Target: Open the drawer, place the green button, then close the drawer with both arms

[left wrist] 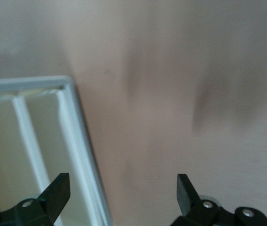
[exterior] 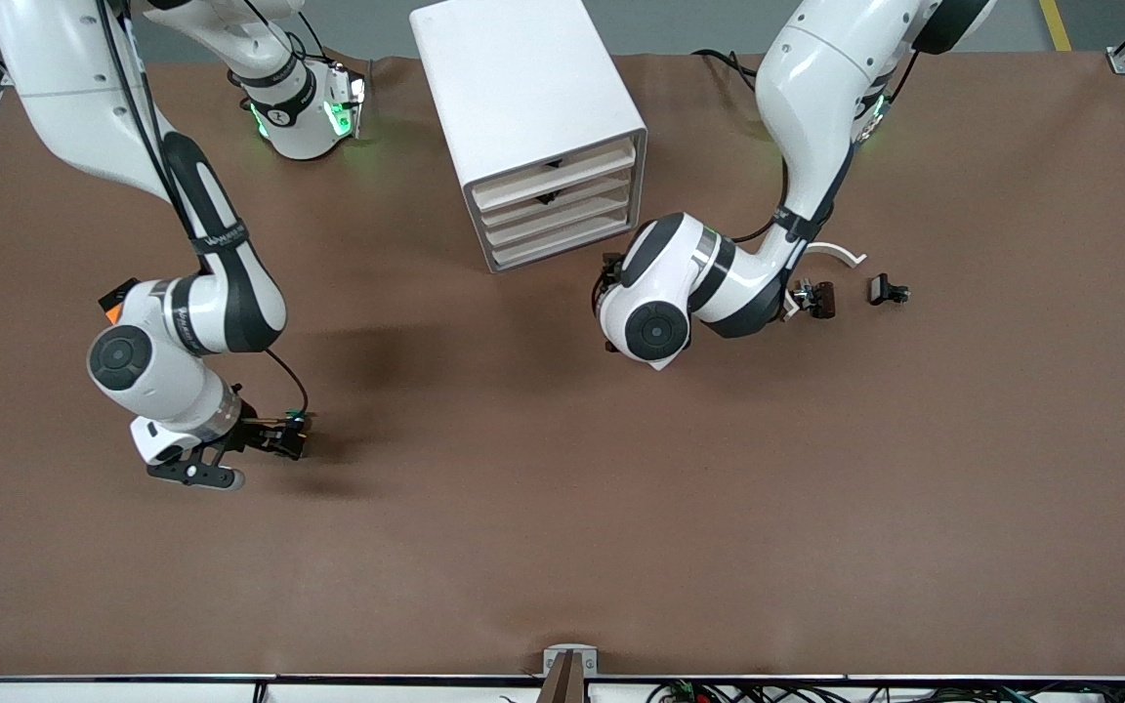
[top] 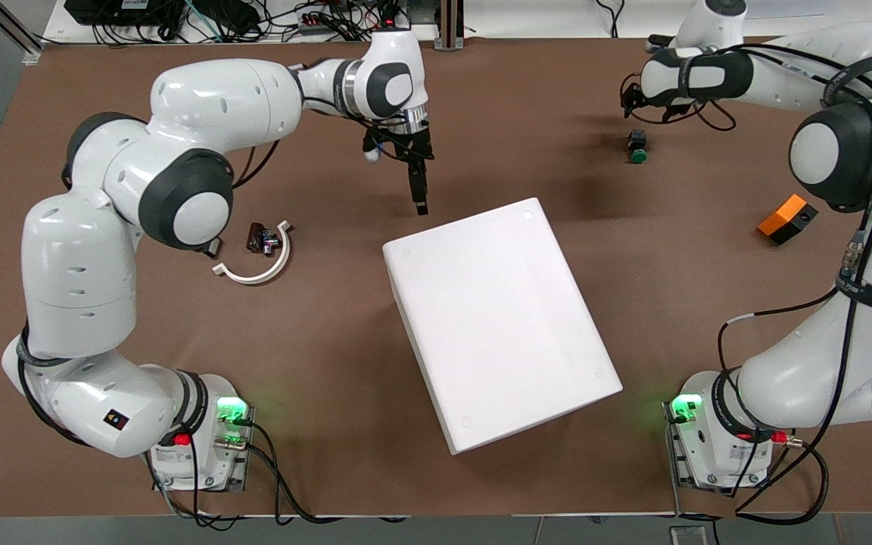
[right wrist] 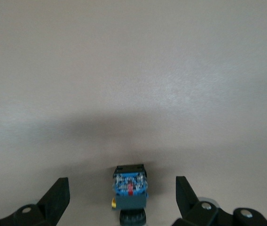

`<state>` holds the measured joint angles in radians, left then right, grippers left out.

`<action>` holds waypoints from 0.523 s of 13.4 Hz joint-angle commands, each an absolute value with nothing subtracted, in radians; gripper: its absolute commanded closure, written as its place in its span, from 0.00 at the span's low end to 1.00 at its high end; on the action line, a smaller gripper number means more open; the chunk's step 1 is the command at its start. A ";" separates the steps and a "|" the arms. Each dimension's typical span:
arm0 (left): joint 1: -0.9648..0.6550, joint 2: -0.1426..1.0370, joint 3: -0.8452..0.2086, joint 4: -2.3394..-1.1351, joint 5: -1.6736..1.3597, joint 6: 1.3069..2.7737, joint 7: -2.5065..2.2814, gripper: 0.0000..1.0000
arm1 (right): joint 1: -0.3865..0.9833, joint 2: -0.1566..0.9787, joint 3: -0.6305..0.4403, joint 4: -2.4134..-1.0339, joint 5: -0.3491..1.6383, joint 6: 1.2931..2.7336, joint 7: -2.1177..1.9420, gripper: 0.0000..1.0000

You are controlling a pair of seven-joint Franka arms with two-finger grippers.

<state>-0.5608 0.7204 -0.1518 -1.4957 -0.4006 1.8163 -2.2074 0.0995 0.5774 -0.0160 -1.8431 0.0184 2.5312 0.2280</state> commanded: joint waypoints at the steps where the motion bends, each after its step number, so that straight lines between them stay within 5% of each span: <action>1: -0.606 0.759 -0.146 -1.483 -0.506 1.799 -2.292 0.00 | 0.104 0.623 -0.018 -1.842 0.020 2.571 0.238 0.00; 5: -0.598 0.813 -0.146 -1.480 -0.717 1.778 -2.301 0.00 | 0.103 0.635 -0.018 -1.870 0.014 2.597 0.220 0.00; 6: -0.592 0.827 -0.144 -1.477 -0.763 1.741 -2.301 0.00 | 0.103 0.634 -0.018 -1.870 0.011 2.586 0.201 0.32; 7: -0.592 0.833 -0.144 -1.477 -0.787 1.711 -2.298 0.00 | 0.101 0.634 -0.018 -1.870 0.011 2.582 0.189 0.46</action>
